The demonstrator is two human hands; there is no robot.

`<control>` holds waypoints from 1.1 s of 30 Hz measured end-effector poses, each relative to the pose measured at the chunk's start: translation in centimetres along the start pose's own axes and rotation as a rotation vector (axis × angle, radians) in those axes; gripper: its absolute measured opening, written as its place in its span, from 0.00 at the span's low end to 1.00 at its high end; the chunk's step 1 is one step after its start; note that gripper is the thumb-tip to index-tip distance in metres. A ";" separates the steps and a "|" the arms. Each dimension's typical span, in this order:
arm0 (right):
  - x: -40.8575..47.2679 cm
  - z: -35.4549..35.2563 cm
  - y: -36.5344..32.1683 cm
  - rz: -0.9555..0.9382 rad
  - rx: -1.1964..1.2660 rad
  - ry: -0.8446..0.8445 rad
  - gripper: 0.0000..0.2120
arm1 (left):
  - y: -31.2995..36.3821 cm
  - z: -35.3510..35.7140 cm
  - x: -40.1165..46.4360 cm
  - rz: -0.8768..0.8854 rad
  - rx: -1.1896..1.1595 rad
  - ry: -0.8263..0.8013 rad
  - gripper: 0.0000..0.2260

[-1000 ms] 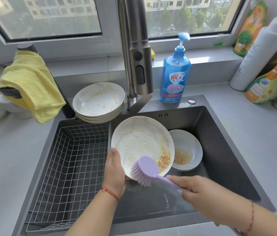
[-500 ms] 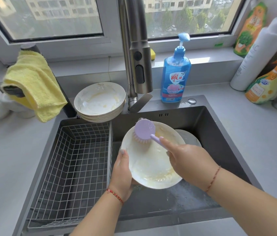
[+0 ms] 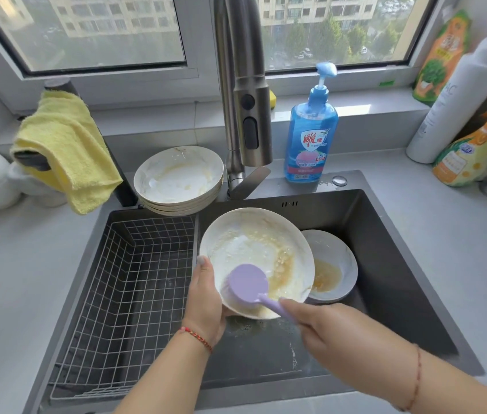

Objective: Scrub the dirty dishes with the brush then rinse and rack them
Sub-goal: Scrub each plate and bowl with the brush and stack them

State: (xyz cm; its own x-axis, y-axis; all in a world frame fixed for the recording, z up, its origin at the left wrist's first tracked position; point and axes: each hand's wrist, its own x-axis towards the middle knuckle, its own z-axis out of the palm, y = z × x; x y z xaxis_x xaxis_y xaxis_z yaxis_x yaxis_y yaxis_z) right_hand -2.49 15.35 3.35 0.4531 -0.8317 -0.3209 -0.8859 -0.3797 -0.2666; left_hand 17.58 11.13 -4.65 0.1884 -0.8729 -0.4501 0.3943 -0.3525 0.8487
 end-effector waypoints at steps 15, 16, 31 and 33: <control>4.3 1.2 5.8 0.558 0.632 0.371 0.11 | -0.8 0.4 -0.7 -0.204 -0.069 -0.028 0.27; 4.4 1.3 5.6 0.592 0.774 0.341 0.12 | -0.8 0.4 -0.7 -0.220 -0.077 -0.040 0.28; 5.0 2.7 4.2 0.856 1.653 0.283 0.04 | -0.5 0.1 -2.4 0.431 1.155 0.184 0.24; 5.1 2.7 3.8 0.886 1.626 0.296 0.03 | -1.4 0.4 -3.4 0.808 1.207 0.008 0.20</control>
State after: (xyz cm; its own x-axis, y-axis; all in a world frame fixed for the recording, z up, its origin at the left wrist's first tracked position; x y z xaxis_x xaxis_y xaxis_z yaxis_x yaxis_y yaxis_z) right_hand -3.25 10.81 -1.72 -0.2116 -0.6477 -0.7319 0.2055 0.7026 -0.6812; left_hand 16.07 14.47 -4.19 -0.0059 -0.9665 0.2568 -0.8013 0.1582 0.5770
